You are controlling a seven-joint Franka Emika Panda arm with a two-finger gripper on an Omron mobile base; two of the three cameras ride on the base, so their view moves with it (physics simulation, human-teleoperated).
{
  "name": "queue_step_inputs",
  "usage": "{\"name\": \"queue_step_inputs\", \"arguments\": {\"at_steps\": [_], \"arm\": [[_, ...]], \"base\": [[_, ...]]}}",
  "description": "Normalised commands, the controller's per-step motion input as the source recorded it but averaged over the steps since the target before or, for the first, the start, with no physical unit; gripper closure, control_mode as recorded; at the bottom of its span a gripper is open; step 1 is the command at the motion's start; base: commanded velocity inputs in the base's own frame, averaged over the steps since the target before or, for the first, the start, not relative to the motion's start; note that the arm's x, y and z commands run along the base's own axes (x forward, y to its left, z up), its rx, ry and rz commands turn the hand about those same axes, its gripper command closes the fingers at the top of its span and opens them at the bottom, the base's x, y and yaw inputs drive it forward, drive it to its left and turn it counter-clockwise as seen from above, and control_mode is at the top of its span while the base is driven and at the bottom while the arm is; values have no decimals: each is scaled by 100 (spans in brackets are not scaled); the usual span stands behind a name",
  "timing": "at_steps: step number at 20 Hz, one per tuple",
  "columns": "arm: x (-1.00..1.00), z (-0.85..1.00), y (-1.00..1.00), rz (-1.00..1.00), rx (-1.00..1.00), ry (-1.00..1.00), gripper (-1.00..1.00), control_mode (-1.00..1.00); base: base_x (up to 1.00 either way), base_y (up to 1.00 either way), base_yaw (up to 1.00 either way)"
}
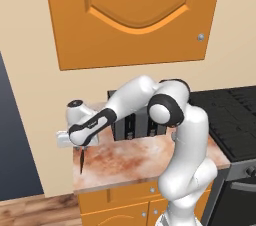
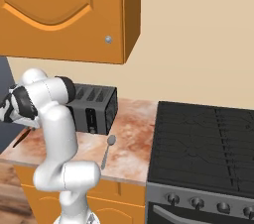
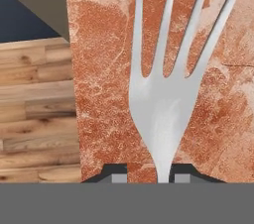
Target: Take the fork and place it on the left side of the plate. Then take the spoon and place it on the right side of the plate. Make sure they're directly next to the plate.
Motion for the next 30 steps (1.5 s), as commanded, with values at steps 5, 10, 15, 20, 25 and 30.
{"name": "queue_step_inputs", "arguments": {"at_steps": [5,10,15,20,25,30], "arm": [[-58,-37,-8,0,14,0,100,-100],[-65,-3,1,-2,8,0,100,-100],[-34,-2,15,0,0,8,100,-100],[-55,40,-7,0,0,1,100,-100],[-66,89,-11,0,0,0,100,-100],[-82,85,-37,0,0,-1,100,-100]], "base": [[0,0,0],[0,0,0],[0,0,0],[0,0,0],[0,0,0],[0,0,0]]}}
